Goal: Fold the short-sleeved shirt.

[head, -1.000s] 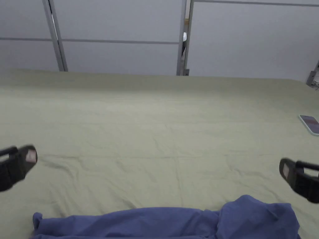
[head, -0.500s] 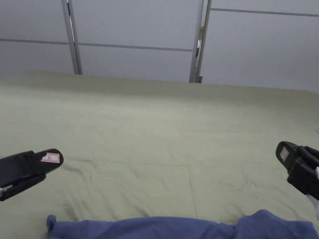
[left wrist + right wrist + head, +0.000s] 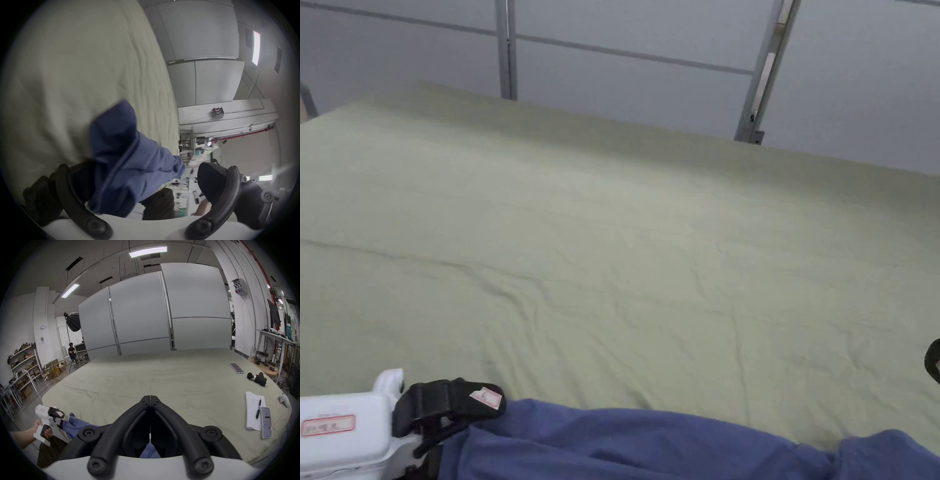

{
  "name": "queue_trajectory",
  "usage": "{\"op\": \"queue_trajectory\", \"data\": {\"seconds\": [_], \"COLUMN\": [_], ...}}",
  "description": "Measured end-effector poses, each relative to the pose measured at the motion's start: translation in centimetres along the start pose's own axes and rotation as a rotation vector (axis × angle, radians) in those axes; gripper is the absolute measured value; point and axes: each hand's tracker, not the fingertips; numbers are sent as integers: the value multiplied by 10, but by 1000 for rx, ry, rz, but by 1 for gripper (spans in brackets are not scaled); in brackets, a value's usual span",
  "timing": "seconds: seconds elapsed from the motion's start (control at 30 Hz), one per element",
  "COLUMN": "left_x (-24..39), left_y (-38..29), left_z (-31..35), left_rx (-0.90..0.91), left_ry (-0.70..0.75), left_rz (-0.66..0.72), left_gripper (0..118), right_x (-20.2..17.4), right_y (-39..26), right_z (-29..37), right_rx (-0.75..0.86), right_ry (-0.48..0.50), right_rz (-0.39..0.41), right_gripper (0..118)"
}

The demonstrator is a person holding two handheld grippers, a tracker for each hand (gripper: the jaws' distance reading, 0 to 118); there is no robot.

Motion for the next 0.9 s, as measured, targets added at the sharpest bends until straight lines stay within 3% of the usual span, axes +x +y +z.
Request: {"op": "queue_trajectory", "data": {"seconds": [0.07, 0.1, 0.13, 0.17, 0.2, 0.23, 0.3, 0.37, 0.57, 0.67, 0.77, 0.9], "left_x": [16, 24, 26, 25, 12, 14, 17, 26, 23, 38, 59, 138], "left_y": [-6, -10, -11, -13, 2, 7, 12, 4, 39, 38, 42, 3], "left_z": [-16, -21, -28, -39, -31, -26, -10, 10, 107, 128, 128, 68], "left_rx": [-37, -52, -65, -81, -68, -33, 16, 17, 255, 272, 237, 146], "left_ry": [-46, 29, 120, 300, 328, 86, 167, 160, 326, 546, 574, 598], "left_rz": [7, -8, -40, -62, -47, 12, 37, 6, 15, -76, -253, -520], "left_gripper": [113, 82, 12, 12, 12, 12, 12, 12, 12, 12, 12, 12], "right_x": [-4, -8, -10, -13, -13, -14, -13, -7, 0, -1, -4, -5], "right_y": [-1, -1, -1, 0, 0, 1, 3, 5, 9, 3, -2, -8], "right_z": [-4, -4, -3, -3, -1, 2, 7, 13, 24, 22, 17, 17], "right_rx": [-9, -10, -9, -9, -10, -11, -6, -2, 42, 50, 44, 34], "right_ry": [19, 23, 30, 38, 41, 41, 29, 18, -11, -2, 19, 45], "right_rz": [-2, 4, 10, 15, 18, 25, 42, 44, 19, 9, -8, -27], "right_gripper": [2, 2, 2, 2, 2, 2, 2, 2, 2, 2, 2, 2]}}
